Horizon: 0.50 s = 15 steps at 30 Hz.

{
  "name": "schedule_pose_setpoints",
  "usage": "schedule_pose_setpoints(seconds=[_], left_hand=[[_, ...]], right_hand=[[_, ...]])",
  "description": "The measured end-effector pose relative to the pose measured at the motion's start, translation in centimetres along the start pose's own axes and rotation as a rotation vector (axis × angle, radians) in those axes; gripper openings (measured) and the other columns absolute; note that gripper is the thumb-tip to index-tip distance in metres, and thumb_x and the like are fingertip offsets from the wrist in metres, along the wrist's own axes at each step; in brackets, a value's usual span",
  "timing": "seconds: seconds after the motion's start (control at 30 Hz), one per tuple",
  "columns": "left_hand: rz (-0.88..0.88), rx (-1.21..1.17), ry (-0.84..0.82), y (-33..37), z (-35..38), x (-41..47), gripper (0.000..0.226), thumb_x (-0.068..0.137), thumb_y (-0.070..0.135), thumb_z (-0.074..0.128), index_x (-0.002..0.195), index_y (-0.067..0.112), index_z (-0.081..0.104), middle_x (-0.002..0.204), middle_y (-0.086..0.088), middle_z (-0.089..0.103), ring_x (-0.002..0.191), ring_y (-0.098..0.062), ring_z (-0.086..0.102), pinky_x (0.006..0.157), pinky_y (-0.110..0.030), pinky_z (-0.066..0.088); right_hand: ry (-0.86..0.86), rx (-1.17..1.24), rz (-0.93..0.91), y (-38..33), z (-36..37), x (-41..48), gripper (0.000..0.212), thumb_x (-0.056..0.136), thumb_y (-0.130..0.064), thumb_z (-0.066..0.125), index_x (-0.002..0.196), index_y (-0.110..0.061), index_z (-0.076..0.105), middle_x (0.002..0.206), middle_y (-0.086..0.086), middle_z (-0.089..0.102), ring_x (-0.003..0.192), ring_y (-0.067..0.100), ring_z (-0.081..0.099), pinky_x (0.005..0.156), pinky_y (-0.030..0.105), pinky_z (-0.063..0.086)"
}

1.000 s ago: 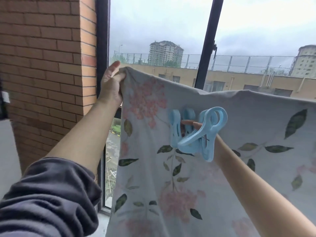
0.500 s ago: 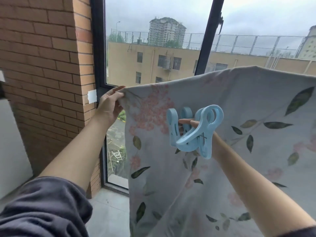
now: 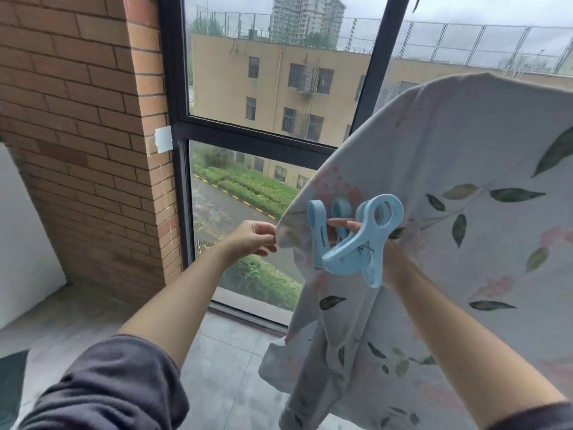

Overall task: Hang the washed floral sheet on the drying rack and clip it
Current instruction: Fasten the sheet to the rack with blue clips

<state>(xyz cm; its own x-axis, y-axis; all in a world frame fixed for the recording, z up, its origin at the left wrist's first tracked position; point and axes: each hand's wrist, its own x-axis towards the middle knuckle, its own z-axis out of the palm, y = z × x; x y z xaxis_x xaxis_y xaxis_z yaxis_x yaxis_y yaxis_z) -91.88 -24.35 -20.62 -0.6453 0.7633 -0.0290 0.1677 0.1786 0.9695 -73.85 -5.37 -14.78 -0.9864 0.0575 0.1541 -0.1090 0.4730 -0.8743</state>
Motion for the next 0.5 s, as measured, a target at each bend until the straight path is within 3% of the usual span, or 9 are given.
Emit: schedule_pose_setpoints(seconds=[0.1, 0.17, 0.2, 0.27, 0.33, 0.4, 0.43, 0.47, 0.5], left_hand=[[-0.031, -0.076, 0.061, -1.2, 0.8, 0.8, 0.016, 0.088, 0.015, 0.064, 0.102, 0.006, 0.065, 0.085, -0.004, 0.066, 0.072, -0.007, 0.063, 0.073, -0.026, 0.051], [-0.076, -0.011, 0.069, -2.8, 1.7, 1.6, 0.017, 0.087, 0.010, 0.064, 0.104, 0.011, 0.061, 0.096, -0.001, 0.066, 0.087, -0.013, 0.062, 0.077, -0.028, 0.049], [-0.097, 0.047, 0.044, -3.6, 2.5, 2.0, 0.029, 0.085, 0.010, 0.066, 0.112, 0.011, 0.057, 0.106, -0.002, 0.063, 0.096, -0.016, 0.060, 0.078, -0.027, 0.050], [-0.121, 0.066, -0.032, -5.4, 4.5, 2.7, 0.068, 0.078, 0.018, 0.075, 0.135, 0.012, 0.040, 0.125, -0.004, 0.052, 0.111, -0.019, 0.054, 0.087, -0.029, 0.050], [-0.130, 0.010, -0.093, -6.4, 6.8, 3.1, 0.083, 0.073, 0.023, 0.080, 0.141, 0.018, 0.032, 0.127, 0.002, 0.046, 0.116, -0.015, 0.047, 0.093, -0.030, 0.044], [-0.091, -0.049, -0.127, -6.4, 8.9, 3.7, 0.060, 0.076, 0.016, 0.077, 0.129, 0.018, 0.049, 0.119, 0.005, 0.057, 0.108, -0.012, 0.052, 0.084, -0.022, 0.044], [-0.050, -0.108, -0.100, -6.1, 9.8, 3.6, 0.043, 0.078, 0.013, 0.075, 0.117, 0.016, 0.060, 0.111, 0.003, 0.063, 0.099, -0.011, 0.057, 0.077, -0.018, 0.046], [-0.025, -0.158, -0.027, -5.4, 10.6, 3.7, 0.024, 0.078, 0.012, 0.071, 0.102, 0.014, 0.067, 0.098, 0.001, 0.068, 0.087, -0.010, 0.060, 0.070, -0.018, 0.047], [0.013, -0.205, 0.073, -5.0, 10.8, 3.9, 0.008, 0.078, 0.010, 0.066, 0.084, 0.011, 0.071, 0.083, 0.001, 0.070, 0.074, -0.009, 0.061, 0.065, -0.021, 0.046]], right_hand=[[-0.033, 0.033, 0.090, 0.4, -0.7, 0.2, 0.130, 0.027, -0.079, 0.075, 0.129, -0.009, 0.034, 0.082, -0.008, 0.067, 0.067, -0.008, 0.063, 0.065, 0.011, 0.049], [-0.016, 0.028, 0.070, 1.1, -0.9, -0.5, 0.103, 0.054, -0.068, 0.073, 0.132, -0.008, 0.044, 0.105, -0.010, 0.066, 0.084, -0.010, 0.063, 0.076, 0.012, 0.050], [-0.003, 0.010, 0.044, 1.6, -1.2, -0.4, 0.093, 0.060, -0.069, 0.071, 0.132, -0.015, 0.047, 0.110, -0.016, 0.066, 0.090, -0.009, 0.062, 0.080, 0.014, 0.049], [-0.050, 0.045, 0.156, 1.4, -1.8, -0.7, 0.089, 0.048, -0.080, 0.069, 0.122, -0.033, 0.057, 0.099, -0.031, 0.067, 0.085, -0.010, 0.062, 0.078, 0.014, 0.049], [-0.020, 0.059, 0.160, 1.4, -2.1, -0.9, 0.085, 0.045, -0.076, 0.071, 0.120, -0.038, 0.059, 0.090, -0.035, 0.066, 0.080, -0.012, 0.062, 0.074, 0.009, 0.048], [0.050, 0.055, 0.147, 1.6, -2.5, -1.2, 0.071, 0.053, -0.059, 0.069, 0.119, -0.035, 0.057, 0.089, -0.036, 0.066, 0.081, -0.014, 0.062, 0.074, 0.008, 0.047], [0.046, 0.045, 0.116, 1.5, -2.2, -1.6, 0.057, 0.056, -0.058, 0.067, 0.111, -0.044, 0.063, 0.090, -0.037, 0.065, 0.083, -0.015, 0.061, 0.076, 0.008, 0.046], [0.049, 0.066, 0.088, 2.0, -2.6, -1.7, 0.041, 0.058, -0.062, 0.068, 0.098, -0.057, 0.066, 0.091, -0.039, 0.064, 0.085, -0.015, 0.060, 0.077, 0.007, 0.047], [0.036, 0.082, 0.063, 2.4, -2.7, -1.7, 0.031, 0.062, -0.059, 0.067, 0.093, -0.057, 0.067, 0.088, -0.037, 0.065, 0.082, -0.015, 0.061, 0.074, 0.007, 0.047]])
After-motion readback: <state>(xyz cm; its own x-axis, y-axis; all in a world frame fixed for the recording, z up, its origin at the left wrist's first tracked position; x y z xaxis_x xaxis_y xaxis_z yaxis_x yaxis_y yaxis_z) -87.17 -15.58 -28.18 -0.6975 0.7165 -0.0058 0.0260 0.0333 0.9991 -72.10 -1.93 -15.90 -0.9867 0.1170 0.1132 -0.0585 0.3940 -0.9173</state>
